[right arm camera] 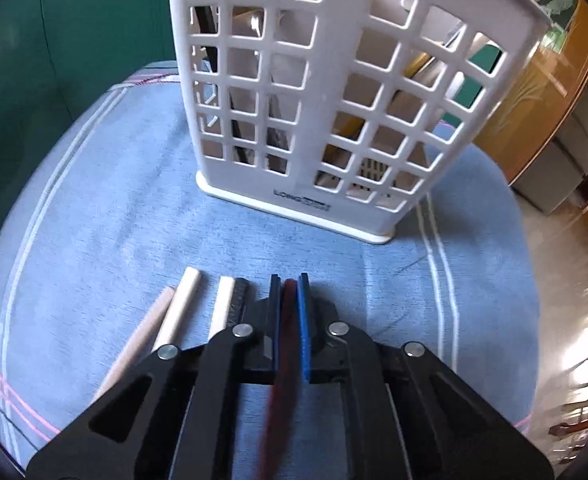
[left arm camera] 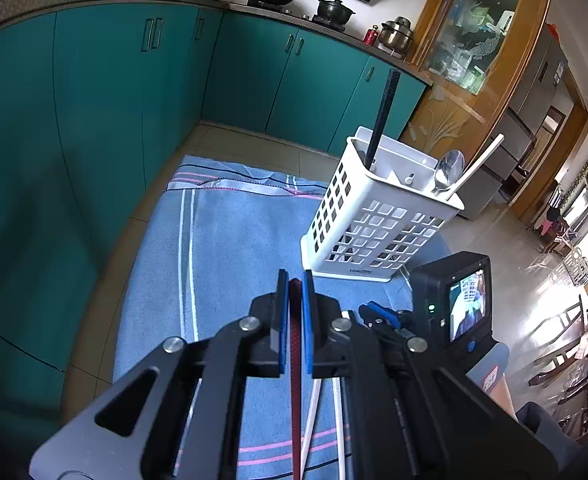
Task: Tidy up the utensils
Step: 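Lift the held chopsticks and carry them over the white holder with both tools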
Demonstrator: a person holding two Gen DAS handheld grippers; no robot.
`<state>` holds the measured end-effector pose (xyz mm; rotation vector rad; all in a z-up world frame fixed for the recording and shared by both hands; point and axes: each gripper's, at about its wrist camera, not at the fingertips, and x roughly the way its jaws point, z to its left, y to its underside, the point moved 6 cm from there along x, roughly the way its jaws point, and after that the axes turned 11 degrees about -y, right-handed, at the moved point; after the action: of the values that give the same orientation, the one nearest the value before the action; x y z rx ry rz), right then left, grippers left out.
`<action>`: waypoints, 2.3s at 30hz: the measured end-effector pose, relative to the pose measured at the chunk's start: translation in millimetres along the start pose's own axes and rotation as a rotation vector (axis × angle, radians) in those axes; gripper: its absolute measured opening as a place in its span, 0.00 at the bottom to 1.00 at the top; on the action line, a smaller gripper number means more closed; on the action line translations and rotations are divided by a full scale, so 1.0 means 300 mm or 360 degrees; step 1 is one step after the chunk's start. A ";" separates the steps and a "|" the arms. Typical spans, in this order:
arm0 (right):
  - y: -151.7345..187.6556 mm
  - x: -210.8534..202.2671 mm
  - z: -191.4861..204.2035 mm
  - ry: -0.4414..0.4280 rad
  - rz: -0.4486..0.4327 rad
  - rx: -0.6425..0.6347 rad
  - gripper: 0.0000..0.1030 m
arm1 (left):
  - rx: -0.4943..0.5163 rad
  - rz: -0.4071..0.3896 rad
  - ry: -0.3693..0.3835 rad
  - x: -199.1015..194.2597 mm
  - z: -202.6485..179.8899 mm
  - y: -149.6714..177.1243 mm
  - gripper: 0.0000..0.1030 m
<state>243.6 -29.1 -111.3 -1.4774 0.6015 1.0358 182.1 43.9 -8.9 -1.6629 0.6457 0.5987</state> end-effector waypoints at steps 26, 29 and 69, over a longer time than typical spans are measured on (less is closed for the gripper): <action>0.085 -0.989 -0.031 -0.0426 -0.0882 0.0061 0.06 | 0.0251 -0.0364 0.0104 -0.402 -0.230 -0.061 0.06; 0.078 -1.025 -0.025 -0.0408 -0.0918 0.0032 0.06 | 0.0269 -0.0411 0.0092 -0.458 -0.250 -0.081 0.06; -0.229 -1.301 -0.126 -0.0457 -0.1072 -0.0022 0.06 | 0.0332 -0.0595 0.0085 -0.634 -0.409 -0.456 0.06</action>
<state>125.9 -126.4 256.4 -1.3631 -0.1156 0.6923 147.0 -38.3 240.1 -1.5538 0.4037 0.2108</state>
